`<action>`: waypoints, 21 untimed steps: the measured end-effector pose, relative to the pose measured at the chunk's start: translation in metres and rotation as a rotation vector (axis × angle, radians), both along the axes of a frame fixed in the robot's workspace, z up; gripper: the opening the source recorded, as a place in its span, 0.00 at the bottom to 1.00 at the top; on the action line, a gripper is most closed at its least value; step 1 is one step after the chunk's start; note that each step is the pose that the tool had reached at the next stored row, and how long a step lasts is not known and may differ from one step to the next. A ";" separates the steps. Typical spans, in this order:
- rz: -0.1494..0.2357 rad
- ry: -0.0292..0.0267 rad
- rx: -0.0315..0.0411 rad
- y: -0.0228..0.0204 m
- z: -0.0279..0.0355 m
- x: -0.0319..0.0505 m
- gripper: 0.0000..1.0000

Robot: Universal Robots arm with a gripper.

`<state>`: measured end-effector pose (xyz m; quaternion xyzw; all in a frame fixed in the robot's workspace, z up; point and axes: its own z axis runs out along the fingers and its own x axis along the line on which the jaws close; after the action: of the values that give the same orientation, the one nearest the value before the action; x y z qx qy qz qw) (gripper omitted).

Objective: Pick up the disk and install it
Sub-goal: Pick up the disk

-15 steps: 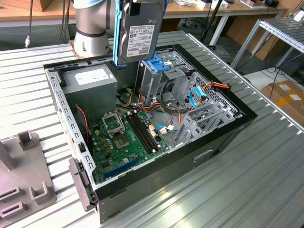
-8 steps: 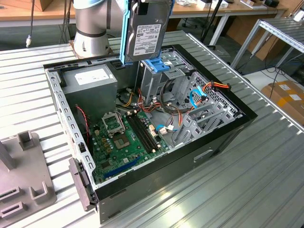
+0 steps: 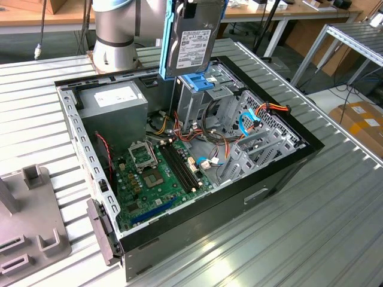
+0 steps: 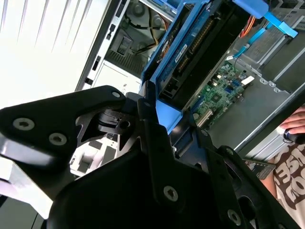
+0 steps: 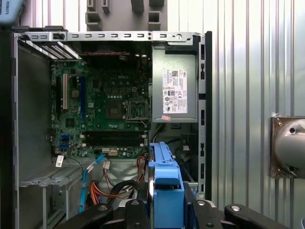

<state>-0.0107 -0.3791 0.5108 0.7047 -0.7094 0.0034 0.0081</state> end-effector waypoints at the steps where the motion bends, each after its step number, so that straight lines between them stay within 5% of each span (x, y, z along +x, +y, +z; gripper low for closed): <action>1: 0.000 0.0000 -0.0001 0.0000 0.0000 0.0029 0.36; 21: 0.000 0.0000 -0.0001 0.0000 0.0000 0.0116 0.36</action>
<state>0.0008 -0.3791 0.5108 0.7047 -0.7094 0.0034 0.0082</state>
